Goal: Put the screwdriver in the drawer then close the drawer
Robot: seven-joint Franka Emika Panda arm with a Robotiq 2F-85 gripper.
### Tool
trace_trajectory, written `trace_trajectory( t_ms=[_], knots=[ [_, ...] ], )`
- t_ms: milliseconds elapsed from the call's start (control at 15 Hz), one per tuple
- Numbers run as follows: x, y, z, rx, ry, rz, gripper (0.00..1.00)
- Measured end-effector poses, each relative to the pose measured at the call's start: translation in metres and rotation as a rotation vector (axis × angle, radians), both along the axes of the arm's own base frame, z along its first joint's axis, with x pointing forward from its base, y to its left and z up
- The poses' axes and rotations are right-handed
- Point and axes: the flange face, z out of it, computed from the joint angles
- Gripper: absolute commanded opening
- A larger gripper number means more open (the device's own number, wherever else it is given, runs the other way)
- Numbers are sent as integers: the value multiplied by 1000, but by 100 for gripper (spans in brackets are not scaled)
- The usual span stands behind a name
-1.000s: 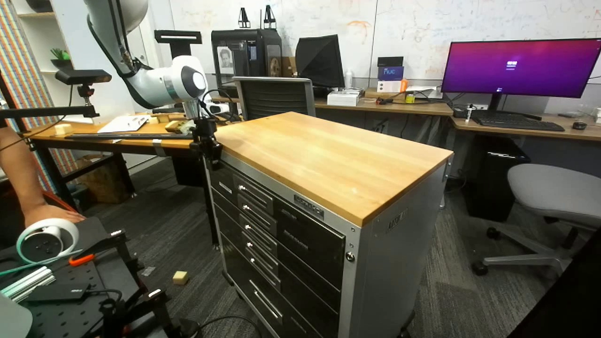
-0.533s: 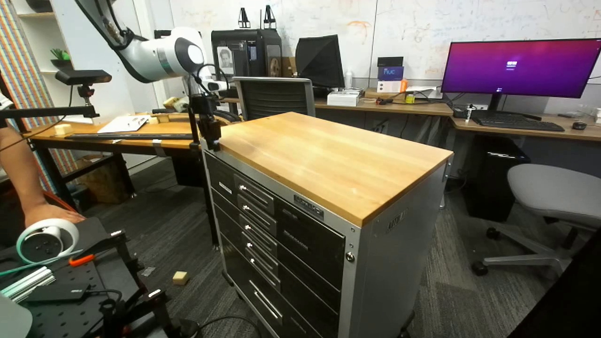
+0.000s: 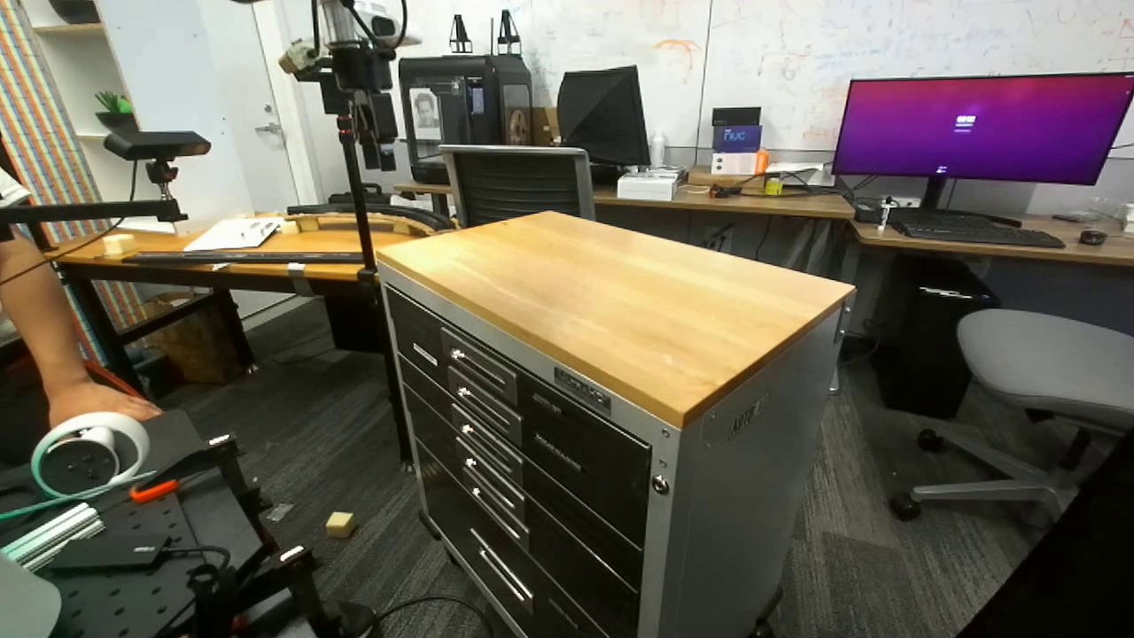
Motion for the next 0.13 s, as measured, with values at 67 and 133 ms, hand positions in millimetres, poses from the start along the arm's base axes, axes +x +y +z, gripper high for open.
trace_trajectory(
  t_ms=[67,133],
  knots=[
    [-2,2,18,25,5,7,100],
    [-4,3,32,43,6,14,100]
  ],
)
